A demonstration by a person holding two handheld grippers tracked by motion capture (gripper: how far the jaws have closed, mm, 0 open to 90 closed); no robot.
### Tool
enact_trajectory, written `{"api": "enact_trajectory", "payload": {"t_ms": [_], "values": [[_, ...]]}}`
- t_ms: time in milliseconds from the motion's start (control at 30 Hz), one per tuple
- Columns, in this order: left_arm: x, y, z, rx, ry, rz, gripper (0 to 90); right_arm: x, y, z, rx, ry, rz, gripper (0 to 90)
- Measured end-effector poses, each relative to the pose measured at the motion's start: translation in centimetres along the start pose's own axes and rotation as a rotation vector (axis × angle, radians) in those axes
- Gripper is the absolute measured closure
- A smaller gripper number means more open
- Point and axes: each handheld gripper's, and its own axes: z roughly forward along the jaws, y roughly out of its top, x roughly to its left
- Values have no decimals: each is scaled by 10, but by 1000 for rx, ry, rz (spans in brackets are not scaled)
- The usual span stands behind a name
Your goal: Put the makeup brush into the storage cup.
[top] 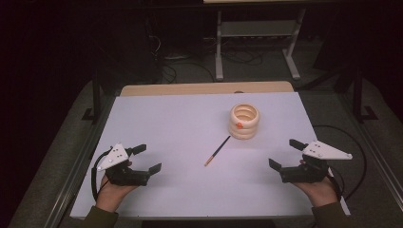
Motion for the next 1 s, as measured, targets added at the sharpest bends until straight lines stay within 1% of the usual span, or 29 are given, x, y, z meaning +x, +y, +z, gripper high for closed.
{"api": "enact_trajectory", "payload": {"t_ms": [333,400,433,533,600,667,700,800,833,933,967,1000], "values": [[-1,2,0,4,-5,-9,103,-2,0,0,0,-7,7,0],[0,3,0,13,-9,0,103,-1,1,0,5,-11,5,0],[-1,4,1,14,-11,-4,103,-1,1,0,5,-13,3,0],[0,5,2,21,-10,-2,103,0,1,0,1,-12,2,0],[0,6,4,27,-11,-6,103,0,0,0,10,-14,3,0],[-1,9,6,38,-6,-12,103,0,0,-1,10,-14,5,0],[-1,9,7,39,-8,-3,103,0,0,-1,9,-15,6,0],[-1,13,10,49,-9,-7,103,-1,1,-1,5,-14,9,0],[-2,14,10,49,-8,-16,103,-2,1,-1,5,-15,10,0],[-1,18,12,60,-4,-5,103,-2,1,-1,6,-15,14,0],[-2,18,13,56,-3,-12,103,-2,1,-1,4,-14,12,0],[-1,19,14,61,-3,-8,103,-2,2,-1,1,-15,10,0]]}}
